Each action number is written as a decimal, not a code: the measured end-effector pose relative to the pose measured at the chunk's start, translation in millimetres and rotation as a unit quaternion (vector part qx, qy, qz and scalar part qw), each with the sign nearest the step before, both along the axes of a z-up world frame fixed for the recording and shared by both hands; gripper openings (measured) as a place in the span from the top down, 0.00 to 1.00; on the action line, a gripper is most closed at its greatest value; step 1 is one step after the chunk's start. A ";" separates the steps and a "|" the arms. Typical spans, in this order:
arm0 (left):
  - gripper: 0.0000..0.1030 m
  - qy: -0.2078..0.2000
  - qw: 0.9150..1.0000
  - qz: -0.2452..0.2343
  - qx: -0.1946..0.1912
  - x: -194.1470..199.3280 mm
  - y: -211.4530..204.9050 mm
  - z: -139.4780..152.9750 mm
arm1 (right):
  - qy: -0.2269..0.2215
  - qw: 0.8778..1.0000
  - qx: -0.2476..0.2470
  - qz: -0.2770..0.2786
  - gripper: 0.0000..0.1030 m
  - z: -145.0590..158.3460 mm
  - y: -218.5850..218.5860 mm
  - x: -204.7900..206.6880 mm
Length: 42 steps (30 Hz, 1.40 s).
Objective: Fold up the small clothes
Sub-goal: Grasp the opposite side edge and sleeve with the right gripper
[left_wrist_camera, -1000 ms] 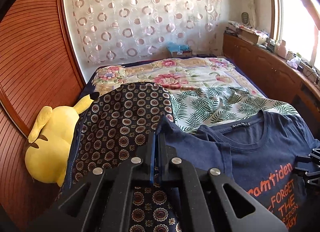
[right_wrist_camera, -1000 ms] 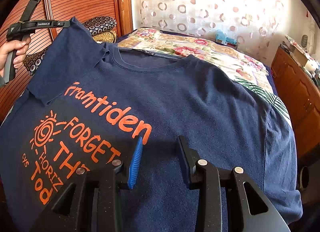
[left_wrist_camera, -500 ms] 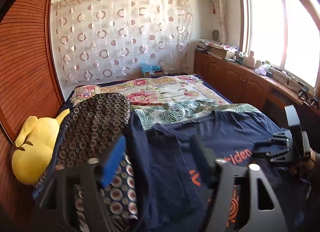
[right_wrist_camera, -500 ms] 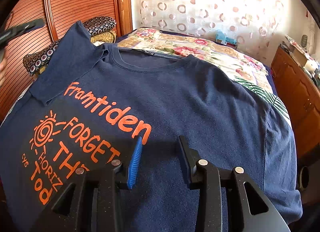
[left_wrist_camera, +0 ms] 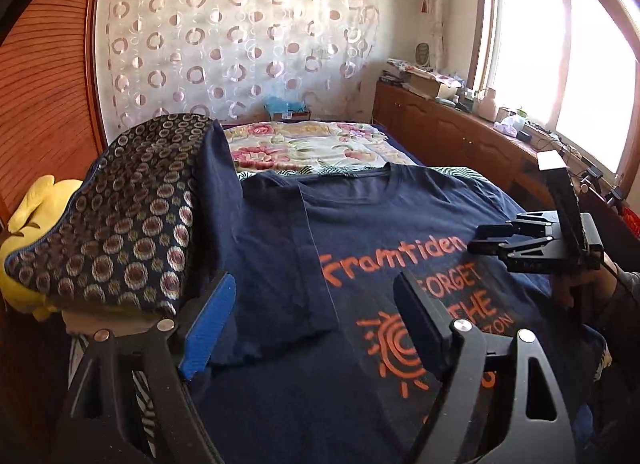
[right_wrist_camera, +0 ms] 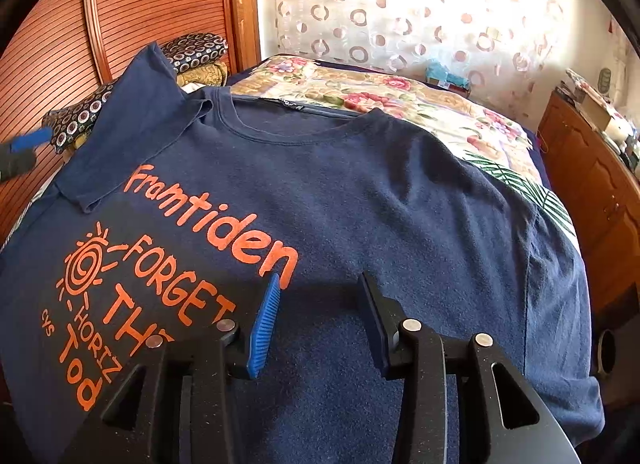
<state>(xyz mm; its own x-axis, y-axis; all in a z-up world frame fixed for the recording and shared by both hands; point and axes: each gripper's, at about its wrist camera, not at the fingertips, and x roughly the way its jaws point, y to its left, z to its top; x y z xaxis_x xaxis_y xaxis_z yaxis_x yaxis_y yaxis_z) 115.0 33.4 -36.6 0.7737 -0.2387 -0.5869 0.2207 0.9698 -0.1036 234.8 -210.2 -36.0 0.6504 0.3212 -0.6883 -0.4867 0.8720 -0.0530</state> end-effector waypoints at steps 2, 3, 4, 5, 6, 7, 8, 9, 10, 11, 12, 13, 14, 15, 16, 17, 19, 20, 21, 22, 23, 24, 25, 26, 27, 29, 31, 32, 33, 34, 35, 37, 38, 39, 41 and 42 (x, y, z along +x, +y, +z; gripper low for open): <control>0.21 -0.003 1.000 0.005 -0.002 -6.7 -2.0 -0.7 | -0.002 1.000 0.004 -0.011 0.59 0.4 -3.9 -2.6; 0.21 -0.004 1.000 0.008 -0.002 -9.9 -3.6 -1.0 | -0.003 1.000 0.012 -0.015 0.59 1.6 -7.1 -4.8; 0.21 -0.005 1.000 0.008 0.000 -11.9 -4.7 -1.4 | -0.004 1.000 0.024 -0.019 0.59 3.4 -12.0 -7.8; 0.21 -0.007 1.000 0.008 0.001 -14.1 -5.8 -1.7 | -0.004 0.999 0.034 -0.023 0.59 4.5 -16.4 -11.2; 0.21 -0.008 1.000 0.007 0.002 -16.9 -8.3 -2.0 | -0.005 0.999 0.045 -0.026 0.59 6.8 -21.9 -15.4; 0.21 -0.008 1.000 0.006 0.002 -18.9 -9.9 -2.7 | -0.007 0.998 0.051 -0.029 0.59 8.6 -26.7 -18.6; 0.21 -0.008 1.000 0.006 0.002 -20.5 -11.4 -3.6 | -0.011 0.998 0.057 -0.035 0.59 11.0 -32.9 -23.3; 0.21 -0.008 1.000 0.006 0.003 -22.2 -13.5 -4.9 | -0.015 0.997 0.061 -0.040 0.59 13.0 -38.4 -27.9; 0.20 -0.007 1.000 0.007 0.006 -23.6 -15.9 -6.6 | -0.019 0.997 0.065 -0.045 0.59 14.6 -44.2 -32.5; 0.21 -0.006 1.000 0.006 0.006 -24.7 -16.2 -7.5 | -0.022 0.996 0.069 -0.052 0.59 16.1 -50.9 -37.2; 0.21 -0.004 1.000 0.003 0.004 -25.6 -18.2 -9.2 | -0.025 0.995 0.071 -0.060 0.59 16.9 -55.6 -42.0; 0.20 -0.003 1.000 0.002 0.002 -25.4 -19.1 -10.3 | -0.028 0.995 0.073 -0.067 0.59 17.2 -61.9 -46.4; 0.20 -0.002 1.000 0.001 0.001 -25.1 -19.8 -10.5 | -0.030 0.994 0.075 -0.072 0.59 17.7 -68.4 -50.4; 0.20 0.000 1.000 -0.001 -0.001 -25.1 -20.6 -11.5 | -0.033 0.993 0.075 -0.080 0.59 17.9 -73.0 -54.8; 0.21 0.002 1.000 -0.001 -0.002 -24.5 -21.2 -12.1 | -0.036 0.993 0.074 -0.088 0.59 18.0 -80.3 -59.1; 0.21 0.004 1.000 -0.001 -0.002 -24.9 -22.8 -12.9 | -0.039 0.992 0.071 -0.095 0.59 17.8 -86.4 -62.5; 0.21 0.004 1.000 -0.004 -0.005 -27.1 -25.4 -12.6 | -0.045 0.991 0.063 -0.109 0.59 18.5 -94.8 -68.7; 0.20 0.003 1.000 -0.006 -0.006 -28.1 -27.1 -12.1 | -0.045 0.990 0.058 -0.116 0.58 17.9 -101.7 -71.2; 0.20 0.002 1.000 -0.008 -0.004 -29.8 -29.8 -11.2 | -0.043 0.990 0.055 -0.123 0.56 18.0 -108.7 -72.0; 0.21 0.000 1.000 -0.009 -0.001 -31.2 -32.6 -10.2 | -0.040 0.989 0.053 -0.131 0.56 17.2 -115.5 -73.9; 0.21 -0.003 1.000 -0.010 0.004 -32.4 -35.9 -8.9 | -0.038 0.988 0.053 -0.137 0.56 16.5 -121.5 -75.8; 0.21 -0.006 1.000 -0.011 0.008 -34.0 -39.6 -7.5 | -0.036 0.988 0.051 -0.144 0.56 16.0 -127.9 -77.8; 0.21 -0.010 1.000 -0.013 0.011 -35.7 -43.7 -6.0 | -0.036 0.987 0.049 -0.150 0.56 16.7 -132.0 -79.4; 0.21 -0.012 1.000 -0.015 0.011 -36.4 -47.2 -5.0 | -0.036 0.986 0.047 -0.159 0.56 15.8 -138.4 -80.9; 0.21 -0.014 1.000 -0.018 0.011 -37.6 -51.3 -3.9 | -0.034 0.985 0.046 -0.164 0.56 17.3 -142.8 -80.7; 0.21 -0.014 0.999 -0.028 0.007 -40.4 -59.2 -2.4 | -0.029 0.983 0.045 -0.177 0.56 16.2 -151.5 -81.7; 0.21 -0.015 0.999 -0.037 0.008 -43.4 -68.0 -0.5 | -0.024 0.982 0.042 -0.185 0.56 17.4 -155.7 -78.4; 0.21 -0.015 0.999 -0.043 0.008 -45.1 -72.4 0.4 | -0.021 0.981 0.040 -0.189 0.56 16.2 -158.6 -77.5; 0.21 -0.015 0.999 -0.047 0.008 -45.9 -76.1 1.1 | -0.019 0.980 0.039 -0.192 0.56 16.2 -161.2 -77.4; 0.20 -0.015 0.999 -0.050 0.007 -45.6 -78.0 2.3 | -0.017 0.980 0.038 -0.195 0.56 15.1 -163.8 -77.1; 0.20 -0.015 0.998 -0.053 0.006 -46.9 -80.6 2.8 | -0.014 0.979 0.038 -0.199 0.56 13.8 -165.4 -76.3; 0.21 -0.016 0.998 -0.059 0.005 -49.3 -85.5 5.0 | -0.008 0.977 0.037 -0.208 0.56 12.7 -168.4 -75.3; 0.21 -0.016 0.998 -0.063 0.005 -50.3 -87.8 5.4 | -0.006 0.977 0.039 -0.212 0.56 11.9 -169.6 -74.2; 0.21 -0.017 0.998 -0.068 0.007 -50.5 -90.4 5.1 | -0.002 0.976 0.042 -0.215 0.56 11.4 -169.7 -72.1; 0.20 -0.014 0.997 -0.069 0.014 -50.3 -94.3 2.8 | 0.005 0.974 0.045 -0.223 0.56 10.7 -173.6 -70.8; 0.21 -0.013 0.997 -0.069 0.016 -49.2 -95.8 1.4 | 0.008 0.973 0.047 -0.227 0.56 10.0 -175.3 -69.3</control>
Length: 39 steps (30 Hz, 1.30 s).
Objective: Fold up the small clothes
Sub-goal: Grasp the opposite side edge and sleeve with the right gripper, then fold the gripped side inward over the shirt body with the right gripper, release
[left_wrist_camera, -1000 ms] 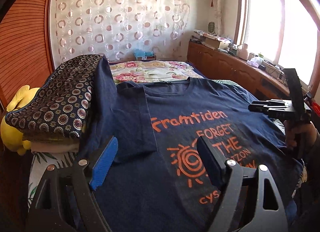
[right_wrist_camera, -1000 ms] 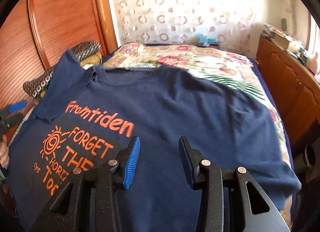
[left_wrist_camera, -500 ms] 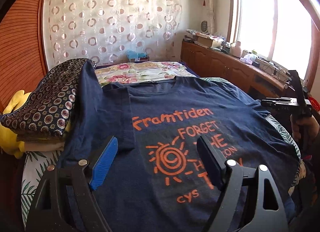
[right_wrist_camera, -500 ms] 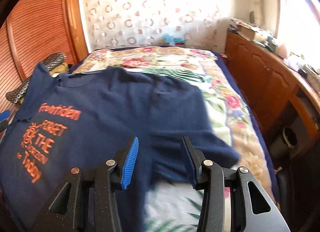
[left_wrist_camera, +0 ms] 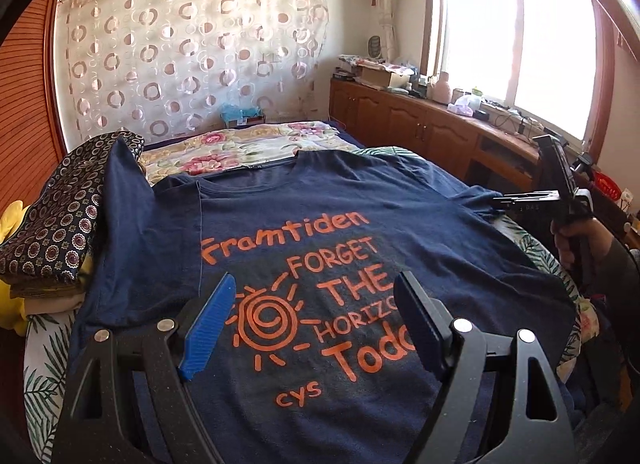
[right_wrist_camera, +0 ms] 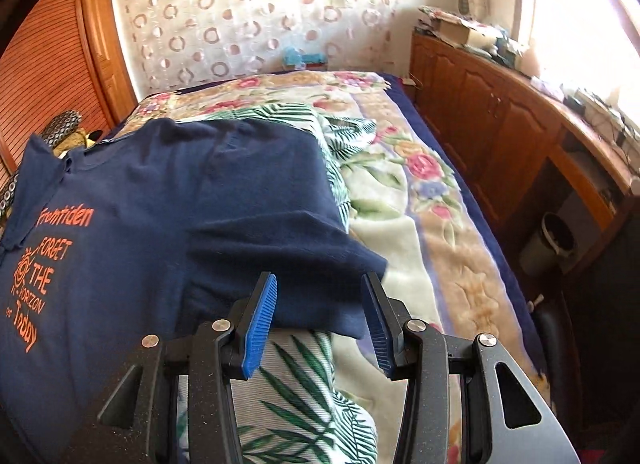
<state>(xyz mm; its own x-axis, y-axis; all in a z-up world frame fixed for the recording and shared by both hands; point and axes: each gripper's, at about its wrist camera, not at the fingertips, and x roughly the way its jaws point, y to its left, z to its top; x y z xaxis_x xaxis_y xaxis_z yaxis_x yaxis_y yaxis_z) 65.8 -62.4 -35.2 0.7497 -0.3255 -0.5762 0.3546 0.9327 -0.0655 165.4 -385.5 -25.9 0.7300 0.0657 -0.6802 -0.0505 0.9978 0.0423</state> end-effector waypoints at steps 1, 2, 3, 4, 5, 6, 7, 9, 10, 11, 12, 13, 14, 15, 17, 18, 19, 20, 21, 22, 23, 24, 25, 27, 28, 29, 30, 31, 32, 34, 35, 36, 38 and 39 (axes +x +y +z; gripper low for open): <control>0.21 0.002 1.000 -0.001 0.000 0.7 -0.9 -1.2 | 0.002 1.000 0.003 -0.002 0.56 1.4 0.7 1.9; 0.21 0.004 1.000 -0.001 -0.001 0.8 -0.8 -1.8 | 0.006 1.000 0.008 -0.003 0.56 1.1 -0.6 3.5; 0.21 0.005 1.000 -0.001 -0.002 0.6 -1.2 -2.0 | 0.010 1.000 0.016 -0.005 0.56 1.4 -2.5 5.3; 0.20 0.004 1.000 -0.002 -0.002 0.1 -1.6 -1.9 | 0.013 0.999 0.029 -0.005 0.55 0.6 -3.1 7.8; 0.20 0.004 1.000 -0.003 -0.002 0.3 -2.6 -2.2 | 0.017 0.999 0.044 -0.004 0.54 0.9 -4.6 10.2; 0.20 0.004 1.000 -0.003 -0.001 0.1 -3.2 -2.2 | 0.020 0.998 0.055 -0.003 0.54 0.8 -6.7 12.2; 0.20 0.005 1.000 -0.004 -0.002 -0.3 -3.1 -2.3 | 0.024 0.997 0.069 -0.004 0.54 1.1 -8.1 14.4; 0.20 0.007 1.000 -0.005 -0.003 -0.3 -3.3 -2.8 | 0.028 0.996 0.086 -0.004 0.54 0.9 -10.9 16.9; 0.21 0.007 1.000 -0.005 -0.004 -0.3 -2.7 -2.4 | 0.029 0.995 0.093 -0.001 0.54 0.7 -11.6 18.2; 0.21 0.008 1.000 -0.006 -0.004 -0.4 -3.0 -2.7 | 0.029 0.995 0.099 0.003 0.54 -1.0 -12.8 17.2; 0.21 0.008 1.000 -0.006 -0.004 -0.3 -3.3 -3.4 | 0.031 0.994 0.104 0.008 0.54 -3.3 -14.1 15.7; 0.21 0.009 1.000 -0.006 -0.005 -0.3 -3.3 -3.9 | 0.030 0.994 0.107 0.013 0.56 -2.9 -13.5 15.5; 0.21 0.009 1.000 -0.007 -0.006 -0.4 -3.4 -4.3 | 0.029 0.993 0.112 0.021 0.63 -2.1 -12.3 15.6; 0.21 0.011 1.000 -0.008 -0.006 -0.1 -3.0 -5.4 | 0.027 0.993 0.115 0.029 0.72 -5.7 -17.1 15.3; 0.21 0.014 1.000 -0.005 -0.007 0.6 -1.4 -7.0 | 0.020 0.993 0.106 0.037 0.84 -4.5 -16.5 13.8; 0.21 0.015 1.000 -0.003 -0.007 0.8 -0.6 -7.8 | 0.014 0.995 0.088 0.034 0.91 -3.2 -14.5 13.0; 0.21 0.017 1.000 -0.002 -0.010 1.0 0.1 -8.6 | 0.010 0.997 0.073 0.032 0.94 -1.5 -14.1 11.5; 0.21 0.018 1.000 -0.002 -0.012 0.9 0.9 -9.3 | 0.003 0.997 0.063 0.033 0.97 -0.6 -14.5 9.7; 0.21 0.019 1.000 -0.001 -0.014 0.7 1.7 -9.9 | -0.007 0.998 0.056 0.031 0.98 3.0 -13.5 7.2; 0.21 0.020 1.000 -0.001 -0.014 1.0 2.4 -10.3 | -0.017 0.998 0.052 0.031 0.98 6.7 -11.4 3.0; 0.21 0.021 1.000 0.000 -0.014 0.6 2.2 -11.1 | -0.027 0.998 0.051 0.034 0.98 9.4 -10.3 0.3; 0.20 0.022 1.000 -0.001 -0.014 0.6 2.1 -12.0 | -0.037 0.997 0.059 0.044 0.99 13.9 -8.6 -2.0; 0.20 0.023 1.000 -0.001 -0.014 0.9 1.9 -13.0 | -0.042 0.995 0.068 0.054 0.99 17.0 -6.3 -2.6; 0.21 0.026 1.000 0.000 -0.013 1.2 1.6 -15.0 | -0.055 0.994 0.069 0.071 0.99 26.8 4.3 -7.4; 0.21 0.027 1.000 0.000 -0.014 1.0 1.8 -14.8 | -0.060 0.993 0.068 0.080 0.99 31.7 10.6 -9.1; 0.21 0.028 1.000 0.000 -0.015 1.0 1.5 -15.2 | -0.066 0.991 0.070 0.093 0.99 37.0 18.2 -11.0; 0.21 0.029 0.999 0.000 -0.016 1.0 1.5 -15.7 | -0.071 0.989 0.070 0.107 0.99 41.8 27.3 -13.4; 0.20 0.029 0.999 -0.001 -0.016 1.1 1.1 -15.9 | -0.075 0.988 0.068 0.118 0.99 44.8 35.1 -15.7; 0.20 0.029 0.999 -0.001 -0.016 0.9 0.7 -15.8 | -0.078 0.986 0.065 0.134 0.99 47.8 46.1 -18.7; 0.21 0.028 0.999 -0.002 -0.015 0.2 0.0 -15.2 | -0.081 0.982 0.058 0.161 0.99 50.4 64.0 -27.0; 0.21 0.028 0.999 -0.002 -0.016 0.0 -0.1 -14.9 | -0.080 0.980 0.052 0.176 0.99 49.3 77.2 -30.6; 0.21 0.028 0.999 -0.002 -0.015 0.6 0.1 -14.8 | -0.077 0.978 0.049 0.188 0.99 47.3 86.2 -33.2; 0.21 0.027 1.000 -0.002 -0.015 0.0 -0.3 -14.2 | -0.067 0.975 0.046 0.209 0.99 40.6 99.3 -37.4; 0.21 0.028 1.000 -0.002 -0.015 0.0 -0.3 -14.6 | -0.059 0.973 0.045 0.216 0.99 35.3 104.8 -38.4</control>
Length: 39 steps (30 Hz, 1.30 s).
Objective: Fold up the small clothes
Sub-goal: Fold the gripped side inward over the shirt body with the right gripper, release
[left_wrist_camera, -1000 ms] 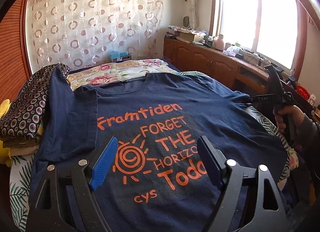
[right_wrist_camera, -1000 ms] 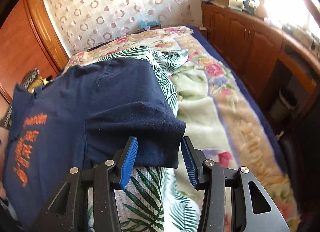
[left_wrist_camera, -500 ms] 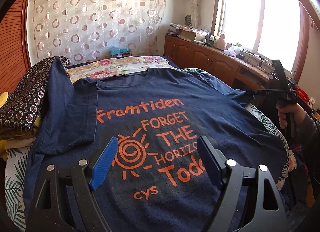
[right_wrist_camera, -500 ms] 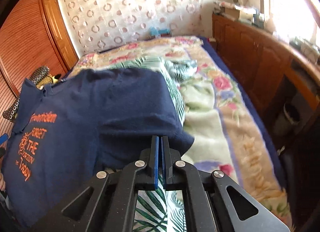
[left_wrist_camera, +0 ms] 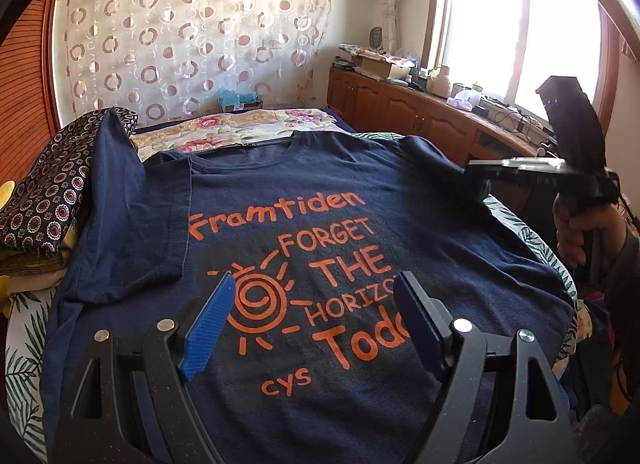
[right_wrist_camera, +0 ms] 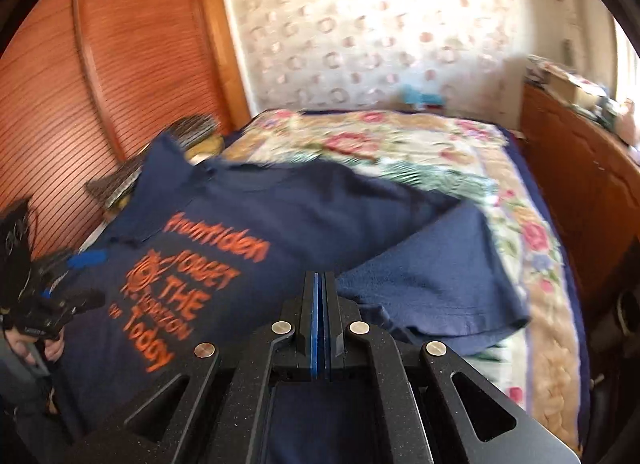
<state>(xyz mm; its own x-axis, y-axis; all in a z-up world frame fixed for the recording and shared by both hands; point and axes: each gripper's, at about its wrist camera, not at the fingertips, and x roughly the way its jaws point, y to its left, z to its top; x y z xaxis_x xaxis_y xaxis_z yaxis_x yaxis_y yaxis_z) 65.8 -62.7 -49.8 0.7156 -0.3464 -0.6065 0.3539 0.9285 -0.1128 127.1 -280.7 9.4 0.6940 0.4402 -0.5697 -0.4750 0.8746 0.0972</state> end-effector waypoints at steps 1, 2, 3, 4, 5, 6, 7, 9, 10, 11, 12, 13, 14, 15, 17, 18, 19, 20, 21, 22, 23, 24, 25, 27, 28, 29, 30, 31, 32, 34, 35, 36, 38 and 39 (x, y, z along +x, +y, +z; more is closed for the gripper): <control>0.21 0.001 1.000 0.000 0.000 0.0 0.0 -0.5 | 0.008 1.000 -0.006 0.006 0.99 -7.0 5.4 -0.5; 0.21 0.003 1.000 0.000 0.000 0.2 0.0 -0.9 | 0.015 1.000 -0.014 0.010 0.99 -14.3 9.3 -0.8; 0.21 0.005 1.000 0.000 0.000 0.5 0.0 -1.9 | 0.023 0.999 -0.021 0.012 0.99 -21.3 11.8 -0.6; 0.20 0.006 1.000 0.000 0.000 0.5 0.2 -2.4 | 0.031 0.999 -0.028 0.013 0.99 -28.2 12.5 0.0; 0.21 0.007 1.000 0.000 0.001 0.6 0.4 -2.6 | 0.039 0.999 -0.034 0.012 0.99 -34.7 13.2 -0.3; 0.21 0.008 1.000 0.000 0.000 0.5 0.5 -2.9 | 0.047 0.998 -0.038 0.010 0.99 -39.9 11.3 -0.2; 0.21 0.009 1.000 0.000 0.000 0.4 0.5 -3.0 | 0.051 0.998 -0.039 0.008 0.99 -41.1 11.2 4.6; 0.21 0.010 1.000 -0.001 -0.001 -0.3 0.6 -3.5 | 0.052 0.998 -0.041 0.002 0.99 -41.4 8.8 5.2; 0.21 0.010 1.000 -0.002 -0.001 -0.3 0.2 -3.9 | 0.051 0.998 -0.040 0.001 0.99 -39.8 6.6 4.1; 0.21 0.011 1.000 -0.002 -0.001 -0.4 -0.1 -4.0 | 0.048 0.998 -0.041 -0.001 0.99 -37.0 4.4 2.0; 0.21 0.011 1.000 -0.003 -0.001 -0.1 -0.5 -4.2 | 0.044 0.998 -0.042 -0.005 0.99 -32.7 7.3 2.7; 0.21 0.011 1.000 -0.004 0.000 -0.2 -0.9 -4.4 | 0.040 0.998 -0.043 -0.007 0.99 -28.9 4.9 0.2; 0.21 0.011 1.000 -0.004 0.000 -0.3 -1.1 -3.9 | 0.035 0.999 -0.040 -0.007 0.99 -22.2 4.5 -2.7; 0.21 0.010 1.000 -0.004 0.000 -0.2 -1.0 -3.1 | 0.029 0.999 -0.038 -0.007 0.96 -16.3 2.2 -6.8; 0.21 0.008 1.000 -0.004 -0.001 -0.3 -0.6 -1.8 | 0.017 0.999 -0.035 -0.013 0.81 -6.7 -0.7 -12.4; 0.21 0.007 1.000 -0.003 -0.002 -0.7 -0.3 -0.7 | 0.011 0.999 -0.034 -0.016 0.65 -4.4 -1.2 -13.8; 0.21 0.006 1.000 -0.003 -0.002 -0.7 0.0 -0.1 | 0.005 0.999 -0.032 -0.020 0.59 -1.6 -5.4 -16.1; 0.21 0.005 1.000 -0.003 -0.002 -0.9 0.0 0.5 | -0.002 0.999 -0.033 -0.027 0.57 0.7 -9.4 -16.7; 0.21 0.003 1.000 -0.003 -0.001 -1.3 0.2 1.2 | -0.005 0.999 -0.037 -0.038 0.57 1.3 -14.6 -14.6; 0.20 0.002 1.000 -0.002 0.000 -1.3 0.5 1.4 | -0.004 0.998 -0.041 -0.050 0.57 -1.3 -17.8 -12.6; 0.20 0.002 1.000 -0.001 0.000 -1.2 0.8 1.5 | -0.003 0.997 -0.046 -0.062 0.57 -2.6 -24.4 -8.7; 0.21 0.002 1.000 0.000 0.000 -1.0 1.1 1.1 | -0.002 0.996 -0.053 -0.076 0.57 -5.5 -30.4 -3.1; 0.21 0.003 1.000 0.000 -0.001 -0.5 1.3 0.7 | 0.000 0.994 -0.063 -0.092 0.57 -9.5 -36.1 3.7; 0.21 0.004 1.000 0.000 -0.002 0.2 1.8 -0.4 | 0.017 0.990 -0.075 -0.121 0.57 -20.7 -48.6 20.7; 0.21 0.005 1.000 0.001 -0.001 0.2 1.8 -0.8 | 0.024 0.988 -0.081 -0.132 0.57 -24.6 -52.9 26.9; 0.21 0.005 1.000 0.001 -0.001 0.3 1.4 -1.0 | 0.031 0.986 -0.087 -0.142 0.57 -28.5 -56.8 33.6; 0.21 0.006 1.000 0.001 -0.001 0.3 1.4 -1.3 | 0.035 0.984 -0.091 -0.151 0.57 -32.1 -60.3 38.4; 0.21 0.006 1.000 0.001 -0.001 0.3 1.5 -1.4 | 0.041 0.982 -0.093 -0.159 0.57 -35.4 -62.9 43.5; 0.21 0.006 1.000 0.001 -0.001 0.3 1.5 -1.3 | 0.047 0.981 -0.094 -0.164 0.57 -38.2 -63.9 47.9; 0.21 0.006 1.000 0.001 0.000 0.2 1.4 -1.6 | 0.043 0.980 -0.097 -0.169 0.57 -40.2 -63.2 51.1; 0.21 0.006 1.000 0.000 -0.001 0.2 1.3 -1.6 | 0.040 0.979 -0.100 -0.172 0.57 -41.0 -62.6 51.6; 0.20 0.007 1.000 -0.001 -0.001 0.3 1.3 -2.2 | 0.045 0.979 -0.100 -0.170 0.57 -41.7 -62.2 54.5; 0.21 0.009 1.000 0.000 0.000 0.6 1.0 -3.4 | 0.046 0.980 -0.097 -0.165 0.57 -45.6 -59.9 55.1; 0.21 0.010 1.000 0.000 0.000 0.9 1.1 -4.2 | 0.046 0.981 -0.096 -0.163 0.58 -45.0 -60.2 56.6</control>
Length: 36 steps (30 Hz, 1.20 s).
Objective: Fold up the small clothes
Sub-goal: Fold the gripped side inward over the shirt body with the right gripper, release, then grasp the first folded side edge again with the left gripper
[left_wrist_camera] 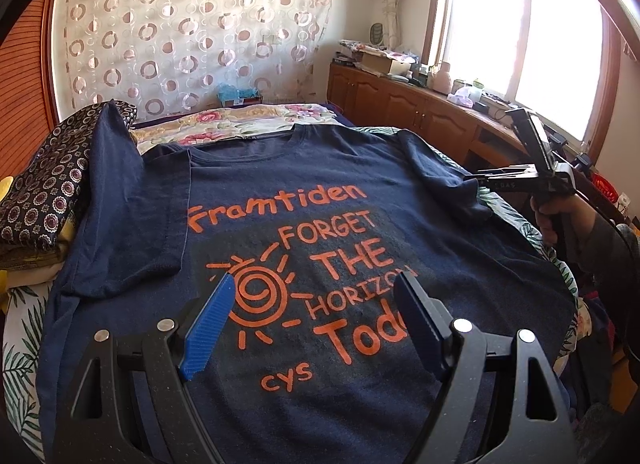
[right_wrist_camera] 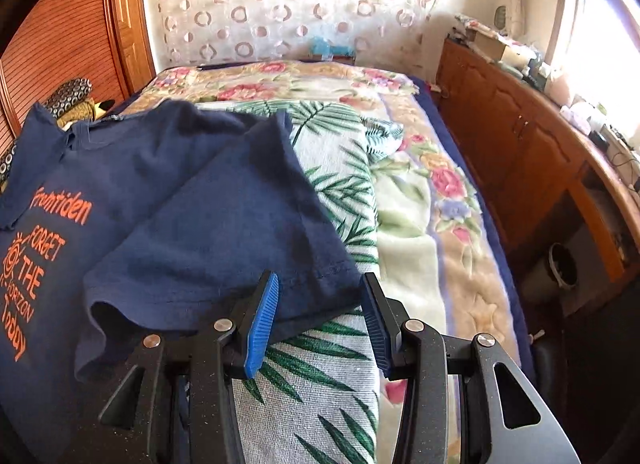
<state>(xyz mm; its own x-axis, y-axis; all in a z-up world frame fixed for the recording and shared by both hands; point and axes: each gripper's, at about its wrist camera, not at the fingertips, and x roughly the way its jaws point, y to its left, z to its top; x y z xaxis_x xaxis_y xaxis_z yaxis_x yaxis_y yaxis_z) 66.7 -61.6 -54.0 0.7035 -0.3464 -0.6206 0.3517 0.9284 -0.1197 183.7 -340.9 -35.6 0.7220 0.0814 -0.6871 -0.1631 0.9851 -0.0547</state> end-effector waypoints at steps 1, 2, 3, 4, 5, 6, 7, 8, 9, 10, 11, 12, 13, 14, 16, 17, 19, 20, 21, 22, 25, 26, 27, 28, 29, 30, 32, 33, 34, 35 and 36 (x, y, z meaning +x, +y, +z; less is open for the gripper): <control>0.21 0.001 1.000 0.000 -0.001 0.0 0.7 -0.4 | 0.001 1.000 0.004 0.004 0.61 -0.2 0.3 0.6; 0.21 0.001 1.000 0.000 -0.002 0.0 1.1 -0.8 | 0.002 1.000 0.007 0.010 0.71 2.8 -0.1 0.3; 0.21 0.002 1.000 0.001 -0.003 -0.1 1.7 -0.9 | 0.002 1.000 0.003 0.015 0.86 7.4 -1.2 -0.6; 0.21 0.002 1.000 0.001 -0.004 0.1 2.3 -0.6 | 0.006 1.000 0.005 0.025 0.94 7.5 -5.2 0.1; 0.21 0.001 1.000 0.001 -0.006 -0.2 2.7 -0.3 | 0.008 1.000 0.007 0.029 0.97 8.8 -4.6 0.2; 0.20 0.001 1.000 0.001 -0.005 -0.3 2.7 -0.1 | 0.006 0.999 0.009 0.034 0.98 11.7 -3.5 0.1; 0.21 0.000 1.000 0.002 -0.005 -0.5 2.7 0.1 | 0.002 0.999 0.012 0.038 0.98 14.8 -5.6 0.1; 0.21 -0.001 1.000 0.002 -0.005 -0.7 2.9 0.1 | -0.003 0.999 0.018 0.044 0.98 19.8 -3.7 -0.6; 0.21 -0.001 1.000 0.001 -0.006 -1.2 2.8 0.1 | -0.010 0.998 0.023 0.050 0.98 23.3 -2.9 -1.1; 0.21 -0.001 1.000 0.002 -0.006 -1.1 2.7 0.1 | -0.017 0.998 0.027 0.056 0.98 29.2 1.0 -3.8; 0.21 -0.001 1.000 0.002 -0.006 -1.4 2.8 0.0 | -0.024 0.997 0.029 0.065 0.98 36.0 7.1 -4.9; 0.21 0.000 1.000 0.002 -0.006 -1.3 2.8 0.1 | -0.029 0.996 0.030 0.074 0.98 41.5 12.8 -6.8; 0.21 0.000 1.000 0.002 -0.006 -1.5 2.7 0.1 | -0.032 0.996 0.030 0.084 0.98 46.9 20.6 -8.2; 0.21 0.000 1.000 0.002 -0.006 -1.7 2.9 -0.1 | -0.035 0.994 0.028 0.095 0.98 52.1 29.9 -8.5; 0.21 0.001 1.000 0.003 -0.007 -2.0 3.4 -0.3 | -0.040 0.992 0.027 0.117 0.98 60.1 47.8 -9.0; 0.21 0.001 1.000 0.003 -0.008 -2.3 4.1 -0.6 | -0.042 0.991 0.027 0.126 0.98 63.5 56.6 -7.5; 0.21 0.001 1.000 0.005 -0.009 -2.6 5.2 -1.4 | -0.044 0.988 0.028 0.145 0.98 70.4 75.3 -5.4; 0.21 0.001 1.000 0.005 -0.010 -2.9 5.6 -1.7 | -0.044 0.987 0.030 0.152 0.98 72.9 82.8 -3.7; 0.21 0.001 1.000 0.006 -0.011 -3.2 6.3 -1.8 | -0.043 0.986 0.030 0.159 0.98 75.4 91.1 -2.0; 0.20 0.001 1.000 0.007 -0.012 -3.4 7.5 -2.2 | -0.043 0.985 0.031 0.167 0.98 77.5 100.2 -0.8; 0.20 0.002 1.000 0.010 -0.013 -3.9 9.9 -2.5 | -0.045 0.982 0.036 0.178 0.98 81.5 117.9 3.2; 0.21 0.002 1.000 0.010 -0.014 -4.4 10.7 -2.4 | -0.044 0.982 0.037 0.179 0.98 79.8 118.8 7.8; 0.21 0.001 1.000 0.011 -0.014 -4.8 11.5 -2.2 | -0.042 0.982 0.036 0.178 0.98 78.2 118.3 10.9; 0.21 0.001 1.000 0.012 -0.014 -4.4 12.7 -1.9 | -0.042 0.983 0.034 0.174 0.97 77.0 116.4 15.3; 0.21 0.000 1.000 0.012 -0.014 -4.6 13.7 -1.3 | -0.045 0.984 0.031 0.170 0.90 75.0 113.7 17.1; 0.21 -0.001 1.000 0.013 -0.014 -5.0 14.4 -0.8 | -0.047 0.984 0.030 0.168 0.79 73.2 110.1 18.2; 0.21 -0.002 1.000 0.016 -0.015 -5.3 16.1 0.0 | -0.053 0.984 0.031 0.166 0.72 71.8 105.5 17.1; 0.21 -0.003 1.000 0.017 -0.017 -5.4 17.2 0.3 | -0.054 0.985 0.028 0.160 0.72 71.1 101.5 15.5; 0.21 -0.003 1.000 0.019 -0.017 -5.0 18.1 0.4 | -0.055 0.986 0.026 0.154 0.72 71.9 102.2 12.4; 0.21 -0.003 1.000 0.020 -0.018 -4.7 19.1 0.4 | -0.053 0.988 0.024 0.146 0.72 68.8 96.5 12.7; 0.21 -0.003 1.000 0.021 -0.019 -4.4 19.8 0.4 | -0.051 0.989 0.022 0.139 0.72 64.9 92.0 13.7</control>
<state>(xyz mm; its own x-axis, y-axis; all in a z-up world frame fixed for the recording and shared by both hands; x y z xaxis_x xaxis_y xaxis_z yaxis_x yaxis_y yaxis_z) 62.3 -41.8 -53.6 0.7210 -0.3400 -0.6038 0.3141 0.9370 -0.1526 197.4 -248.9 29.4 0.7335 0.3144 -0.6025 -0.4236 0.9048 -0.0435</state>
